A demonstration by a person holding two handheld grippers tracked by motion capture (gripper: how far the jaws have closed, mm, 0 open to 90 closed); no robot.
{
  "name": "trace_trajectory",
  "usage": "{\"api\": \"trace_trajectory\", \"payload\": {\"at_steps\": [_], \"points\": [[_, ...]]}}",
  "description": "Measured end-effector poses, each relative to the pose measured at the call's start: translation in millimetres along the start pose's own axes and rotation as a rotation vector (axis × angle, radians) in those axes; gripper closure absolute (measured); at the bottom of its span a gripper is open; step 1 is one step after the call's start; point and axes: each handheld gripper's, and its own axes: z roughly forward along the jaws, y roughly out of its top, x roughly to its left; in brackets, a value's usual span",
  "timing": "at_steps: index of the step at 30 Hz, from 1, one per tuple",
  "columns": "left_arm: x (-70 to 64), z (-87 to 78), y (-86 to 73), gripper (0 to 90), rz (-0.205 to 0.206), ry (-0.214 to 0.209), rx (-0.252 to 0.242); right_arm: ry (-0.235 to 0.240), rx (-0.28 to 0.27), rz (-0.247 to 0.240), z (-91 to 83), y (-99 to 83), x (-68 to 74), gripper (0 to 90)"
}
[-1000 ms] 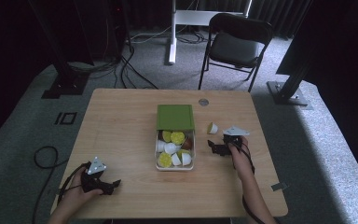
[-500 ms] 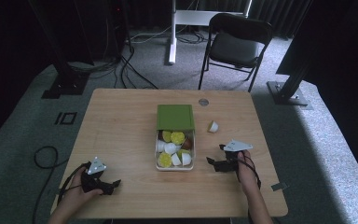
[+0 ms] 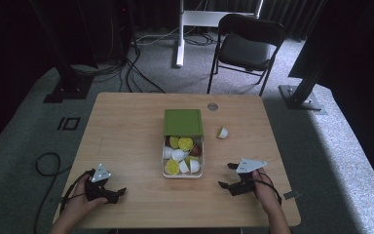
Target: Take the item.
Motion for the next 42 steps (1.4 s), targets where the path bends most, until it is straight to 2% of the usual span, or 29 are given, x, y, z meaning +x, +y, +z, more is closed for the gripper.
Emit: {"api": "trace_trajectory", "payload": {"at_steps": [11, 13, 14, 22, 28, 42], "points": [[0.0, 0.0, 0.0, 0.7, 0.001, 0.000, 0.000, 0.022, 0.045, -0.085, -9.2, -13.6, 5.1, 18.2], [0.0, 0.0, 0.0, 0.8, 0.001, 0.000, 0.000, 0.015, 0.042, -0.091, -11.1, -16.2, 5.1, 12.8], [0.1, 0.0, 0.0, 0.8, 0.001, 0.000, 0.000, 0.016, 0.046, -0.099, -12.2, -17.6, 5.2, 13.6], [0.0, 0.1, -0.1, 0.7, 0.001, 0.001, -0.001, 0.075, 0.098, -0.114, -15.2, -29.0, 7.6, 12.8], [0.0, 0.1, -0.1, 0.8, 0.000, 0.000, -0.001, 0.100, 0.111, -0.075, -15.3, -32.5, 6.5, 12.3], [0.1, 0.1, -0.1, 0.7, 0.000, 0.000, -0.001, 0.106, 0.113, -0.073, -15.0, -32.5, 6.3, 12.0]]}}
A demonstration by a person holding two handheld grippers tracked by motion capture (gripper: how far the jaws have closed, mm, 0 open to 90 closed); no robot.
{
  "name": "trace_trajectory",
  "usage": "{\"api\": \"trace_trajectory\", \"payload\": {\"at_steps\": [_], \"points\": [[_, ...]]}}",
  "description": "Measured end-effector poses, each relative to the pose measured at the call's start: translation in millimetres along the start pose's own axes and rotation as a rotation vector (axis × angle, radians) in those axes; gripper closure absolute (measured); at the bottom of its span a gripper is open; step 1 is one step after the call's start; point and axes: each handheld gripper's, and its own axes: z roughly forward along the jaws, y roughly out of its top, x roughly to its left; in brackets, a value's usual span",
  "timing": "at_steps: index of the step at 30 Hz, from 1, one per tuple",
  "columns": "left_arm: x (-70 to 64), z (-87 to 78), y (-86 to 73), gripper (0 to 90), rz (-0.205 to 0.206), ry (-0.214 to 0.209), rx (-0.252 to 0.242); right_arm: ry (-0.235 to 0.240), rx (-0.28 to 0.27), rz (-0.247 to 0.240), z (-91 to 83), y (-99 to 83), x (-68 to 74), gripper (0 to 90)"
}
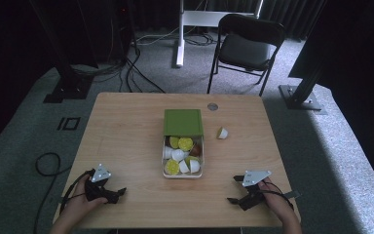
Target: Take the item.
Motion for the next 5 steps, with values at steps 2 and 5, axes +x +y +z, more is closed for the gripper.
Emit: {"api": "trace_trajectory", "payload": {"at_steps": [2, 5], "points": [[0.0, 0.0, 0.0, 0.7, 0.000, 0.000, 0.000, 0.000, 0.000, 0.000, 0.0, 0.0, 0.0, 12.0], [0.0, 0.0, 0.0, 0.7, 0.000, 0.000, 0.000, 0.000, 0.000, -0.001, 0.0, 0.0, -0.1, 12.0]]}}
